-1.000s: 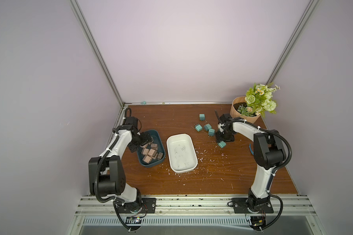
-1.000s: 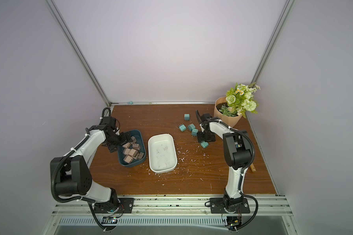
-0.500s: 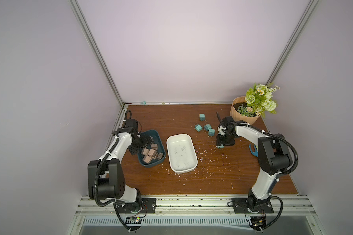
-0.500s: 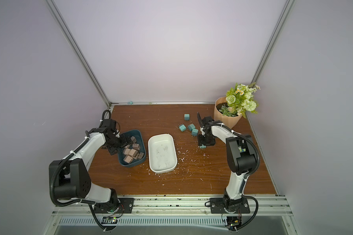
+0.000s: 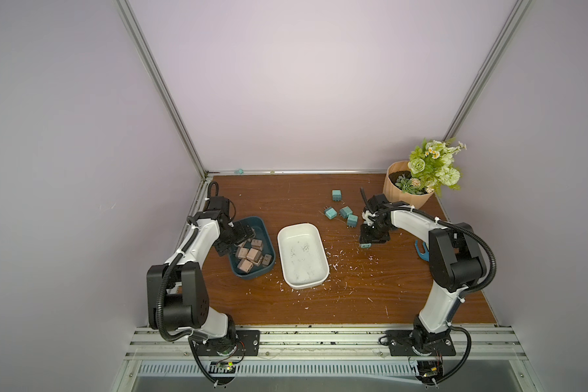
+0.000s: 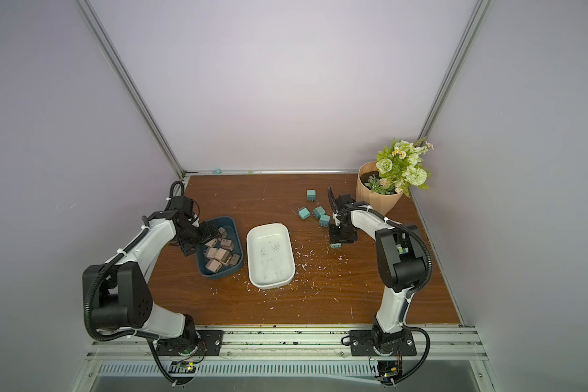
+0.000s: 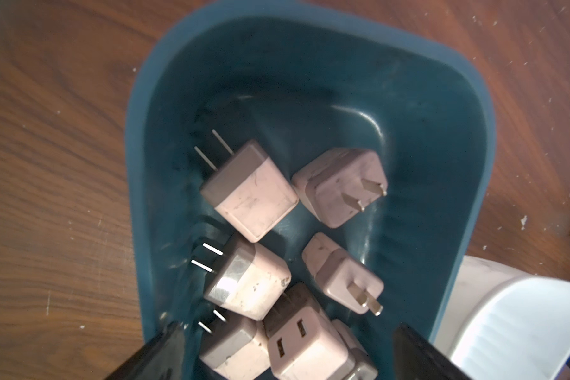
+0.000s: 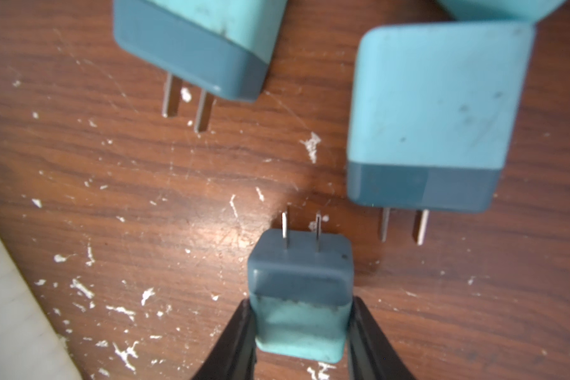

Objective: Place the plugs by color into the storage box
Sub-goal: Pick up the plug from the center of the board, then place the plug in the storage box.

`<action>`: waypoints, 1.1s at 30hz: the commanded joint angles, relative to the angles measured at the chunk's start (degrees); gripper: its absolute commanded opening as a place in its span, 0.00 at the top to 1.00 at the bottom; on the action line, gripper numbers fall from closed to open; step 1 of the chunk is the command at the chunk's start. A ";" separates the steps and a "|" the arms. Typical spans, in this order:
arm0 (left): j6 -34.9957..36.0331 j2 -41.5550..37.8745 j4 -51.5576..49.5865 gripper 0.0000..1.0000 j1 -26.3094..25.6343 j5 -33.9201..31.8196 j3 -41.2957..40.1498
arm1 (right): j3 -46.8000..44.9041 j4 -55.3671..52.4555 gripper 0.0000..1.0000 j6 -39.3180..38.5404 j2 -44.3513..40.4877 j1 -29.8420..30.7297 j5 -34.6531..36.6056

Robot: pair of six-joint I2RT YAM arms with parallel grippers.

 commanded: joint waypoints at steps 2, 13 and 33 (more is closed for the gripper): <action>-0.99 0.79 -0.55 0.00 -0.36 -0.73 1.59 | 3.68 -3.14 0.62 1.64 -4.45 1.99 -0.59; -1.64 0.31 -0.03 0.00 -0.40 -1.07 1.50 | 18.04 -7.33 0.62 7.31 -2.74 16.05 -2.11; -2.53 -4.28 -0.14 0.01 -0.36 -0.84 -2.71 | 37.75 -5.51 0.61 6.62 22.18 32.41 -2.99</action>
